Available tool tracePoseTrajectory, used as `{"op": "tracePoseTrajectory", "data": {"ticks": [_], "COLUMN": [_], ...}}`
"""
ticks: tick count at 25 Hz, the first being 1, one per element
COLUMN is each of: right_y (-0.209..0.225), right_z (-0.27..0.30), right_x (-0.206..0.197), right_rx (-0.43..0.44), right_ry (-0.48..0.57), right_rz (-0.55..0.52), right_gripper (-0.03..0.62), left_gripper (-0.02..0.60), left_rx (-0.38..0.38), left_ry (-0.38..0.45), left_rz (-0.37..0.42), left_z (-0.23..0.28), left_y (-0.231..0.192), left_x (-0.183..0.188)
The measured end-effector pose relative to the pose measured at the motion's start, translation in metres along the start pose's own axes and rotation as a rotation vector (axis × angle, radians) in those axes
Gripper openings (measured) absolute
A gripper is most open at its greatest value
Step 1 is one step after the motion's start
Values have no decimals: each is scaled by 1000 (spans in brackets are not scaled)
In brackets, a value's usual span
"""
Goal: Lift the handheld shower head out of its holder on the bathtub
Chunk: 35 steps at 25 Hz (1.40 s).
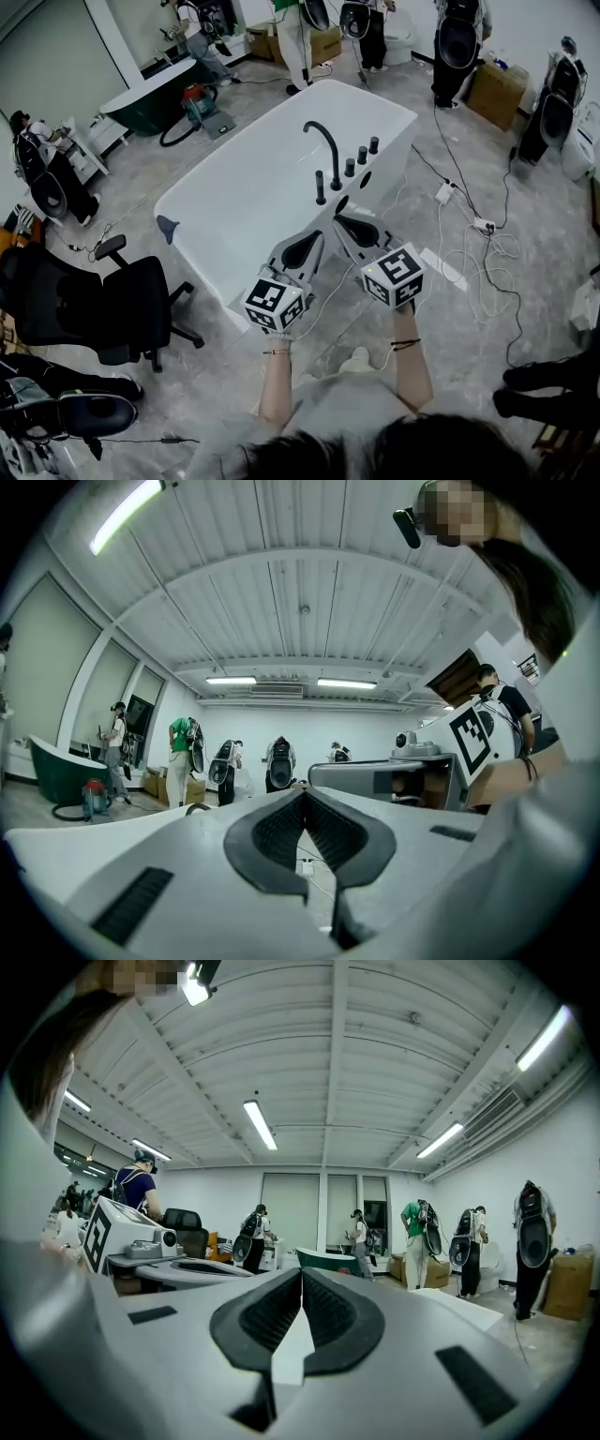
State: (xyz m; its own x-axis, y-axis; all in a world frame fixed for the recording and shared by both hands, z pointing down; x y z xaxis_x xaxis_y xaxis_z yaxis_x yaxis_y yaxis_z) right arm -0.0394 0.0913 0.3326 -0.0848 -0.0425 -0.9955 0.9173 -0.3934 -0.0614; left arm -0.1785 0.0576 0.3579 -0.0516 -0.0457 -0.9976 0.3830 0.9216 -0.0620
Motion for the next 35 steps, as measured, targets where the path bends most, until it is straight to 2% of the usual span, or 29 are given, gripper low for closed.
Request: {"op": "tracePoseTrajectory", "data": {"ticks": [5, 16, 22, 29, 35], "right_y": [35, 62, 84, 122, 140], "right_z": [0, 34, 76, 119, 143], "right_x": [-7, -33, -41, -45, -56], "right_rx": [47, 95, 101, 71, 58], "right_ry": [-9, -28, -57, -77, -93], "right_rz": [-1, 76, 69, 54, 79], "right_gripper": [2, 2, 2, 2, 2], "left_gripper": [5, 5, 5, 5, 5], "left_rx": [61, 164, 168, 134, 114], "left_ry": [3, -45, -53, -53, -88], "left_rz": [-28, -69, -79, -82, -93], "left_z": [32, 54, 77, 116, 136], "left_y": [5, -17, -60, -106, -127], "left_x": [-10, -27, -36, -39, -50]}}
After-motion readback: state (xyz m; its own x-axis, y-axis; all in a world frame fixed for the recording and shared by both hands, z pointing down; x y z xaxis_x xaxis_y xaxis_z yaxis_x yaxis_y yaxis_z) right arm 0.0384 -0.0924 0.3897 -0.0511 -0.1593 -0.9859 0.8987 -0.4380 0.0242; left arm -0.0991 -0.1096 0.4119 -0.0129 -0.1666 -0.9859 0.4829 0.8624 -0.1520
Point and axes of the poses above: the fingertips, and each gripper's own axes: z forward along the fingers, y to its right, x out of its top, the point moved 8 cm from there along -z, backward along the fingers, and after that the axes turned 1 degree about -y, right-handed, at the moved point
